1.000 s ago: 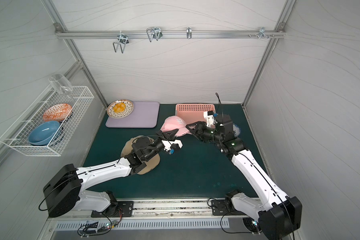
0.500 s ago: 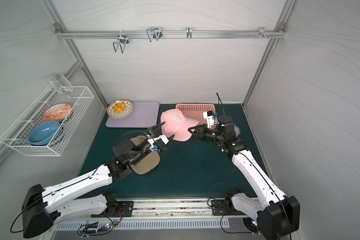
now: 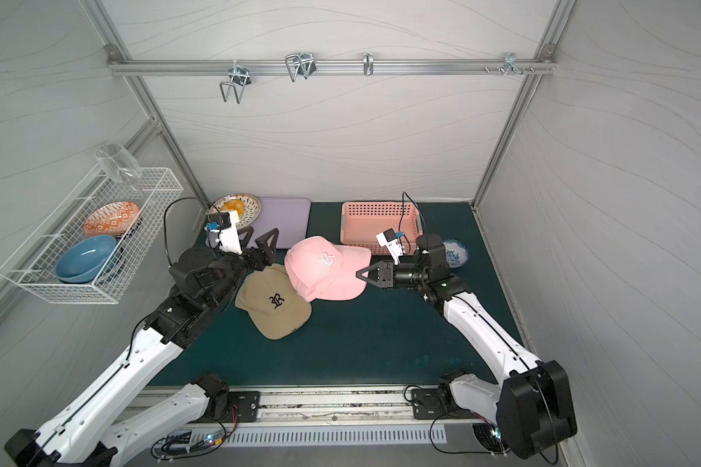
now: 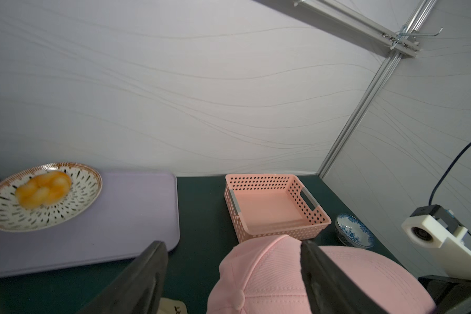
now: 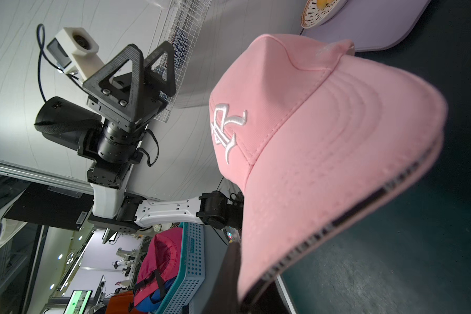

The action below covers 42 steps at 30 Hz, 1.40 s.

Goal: Turn the baseball cap inside out
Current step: Turn over the baseball cap.

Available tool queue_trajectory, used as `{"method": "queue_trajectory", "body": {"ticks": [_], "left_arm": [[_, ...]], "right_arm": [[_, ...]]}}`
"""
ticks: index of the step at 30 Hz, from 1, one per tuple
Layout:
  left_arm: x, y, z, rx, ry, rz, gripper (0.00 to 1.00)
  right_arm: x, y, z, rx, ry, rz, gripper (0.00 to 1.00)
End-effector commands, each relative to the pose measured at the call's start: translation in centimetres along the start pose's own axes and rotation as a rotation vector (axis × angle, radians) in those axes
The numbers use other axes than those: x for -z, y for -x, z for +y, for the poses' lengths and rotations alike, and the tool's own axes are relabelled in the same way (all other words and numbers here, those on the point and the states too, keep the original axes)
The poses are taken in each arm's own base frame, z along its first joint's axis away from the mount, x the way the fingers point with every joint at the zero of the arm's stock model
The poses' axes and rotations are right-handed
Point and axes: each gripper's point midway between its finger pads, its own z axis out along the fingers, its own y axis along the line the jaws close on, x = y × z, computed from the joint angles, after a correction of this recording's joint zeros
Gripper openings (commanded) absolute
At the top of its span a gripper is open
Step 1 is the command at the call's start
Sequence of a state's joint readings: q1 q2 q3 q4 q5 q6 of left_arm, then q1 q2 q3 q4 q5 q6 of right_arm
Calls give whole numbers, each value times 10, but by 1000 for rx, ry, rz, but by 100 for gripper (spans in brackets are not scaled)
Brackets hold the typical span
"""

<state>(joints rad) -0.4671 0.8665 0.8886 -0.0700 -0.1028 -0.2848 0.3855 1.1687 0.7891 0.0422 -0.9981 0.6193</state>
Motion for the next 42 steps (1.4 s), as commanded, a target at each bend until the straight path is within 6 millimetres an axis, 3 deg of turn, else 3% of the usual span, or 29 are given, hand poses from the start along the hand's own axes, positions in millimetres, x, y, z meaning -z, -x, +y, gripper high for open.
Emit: {"method": "queue_trajectory", "body": {"ticks": [1, 12, 21, 27, 35, 42], "left_arm": [[0, -17, -8, 133, -60, 94, 81], [-11, -40, -14, 141, -107, 178, 81], [-23, -71, -21, 175, -148, 295, 81], [-31, -85, -23, 196, -163, 352, 80], [-21, -100, -43, 91, -283, 384, 81], [-15, -109, -75, 68, -405, 353, 78]], "right_arm": [[-3, 1, 4, 62, 60, 17, 0], [-16, -21, -42, -8, 29, 56, 0], [-5, -15, -32, 49, -12, 28, 0], [8, -19, -49, -15, -48, 9, 0], [62, 17, -34, -76, -183, -236, 0], [95, 46, 8, -61, -236, -439, 0]]}}
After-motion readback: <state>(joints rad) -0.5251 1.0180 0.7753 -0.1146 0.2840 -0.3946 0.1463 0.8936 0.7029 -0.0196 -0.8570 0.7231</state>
